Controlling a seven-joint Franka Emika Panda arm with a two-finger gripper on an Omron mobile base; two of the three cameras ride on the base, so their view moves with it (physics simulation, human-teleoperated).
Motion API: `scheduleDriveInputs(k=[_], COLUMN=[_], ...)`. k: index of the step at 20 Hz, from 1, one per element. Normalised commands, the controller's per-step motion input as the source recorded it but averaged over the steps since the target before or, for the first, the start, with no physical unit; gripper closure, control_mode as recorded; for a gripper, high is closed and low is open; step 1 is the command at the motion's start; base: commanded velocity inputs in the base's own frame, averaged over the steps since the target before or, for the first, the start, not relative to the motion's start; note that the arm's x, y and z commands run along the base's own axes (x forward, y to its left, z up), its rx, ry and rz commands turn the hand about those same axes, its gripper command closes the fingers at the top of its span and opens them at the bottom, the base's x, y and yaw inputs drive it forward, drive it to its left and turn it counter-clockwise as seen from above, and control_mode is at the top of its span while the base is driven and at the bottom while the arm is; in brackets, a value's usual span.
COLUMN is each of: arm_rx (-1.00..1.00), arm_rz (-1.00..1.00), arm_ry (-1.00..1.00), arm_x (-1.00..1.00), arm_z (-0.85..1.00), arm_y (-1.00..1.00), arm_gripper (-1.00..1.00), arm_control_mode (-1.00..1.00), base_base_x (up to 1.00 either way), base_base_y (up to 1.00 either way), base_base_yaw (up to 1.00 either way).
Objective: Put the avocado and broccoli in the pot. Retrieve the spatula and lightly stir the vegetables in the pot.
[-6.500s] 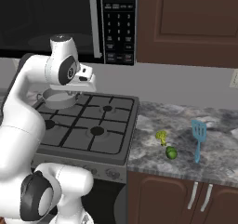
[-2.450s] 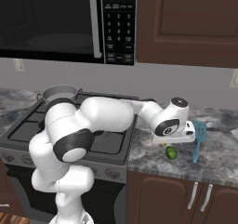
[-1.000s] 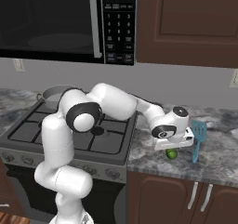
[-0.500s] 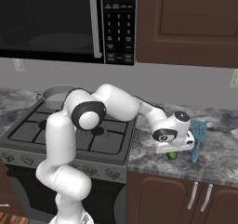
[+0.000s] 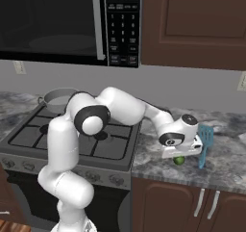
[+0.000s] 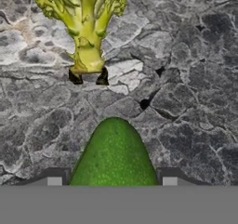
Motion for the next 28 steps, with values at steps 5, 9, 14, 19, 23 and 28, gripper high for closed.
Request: scheduleDriveInputs(k=[5, 9, 14, 19, 23, 28], arm_rx=[0.0, -0.07, -0.06, -0.02, -0.04, -0.07], arm_rz=[-0.01, -0.08, -0.15, -0.15, -0.14, -0.13], arm_ry=[-0.27, -0.2, -0.14, -0.15, -0.05, 0.1], arm_x=[-0.31, -0.07, 0.0, 0.0, -0.04, -0.01], arm_z=[0.85, 0.85, 0.74, 0.49, 0.35, 0.43], arm_y=[0.44, 1.0, 1.0, 1.0, 1.0, 1.0], arm_gripper=[1.0, 1.0, 1.0, 1.0, 1.0, 1.0], arm_control_mode=[-1.0, -1.0, -1.0, -1.0, -1.0, -1.0], base_base_x=[0.0, 0.0, 0.0, 0.0, 0.0, 0.0], base_base_y=[0.0, 0.0, 0.0, 0.0, 0.0, 0.0], base_base_yaw=[0.0, 0.0, 0.0, 0.0, 0.0, 0.0])
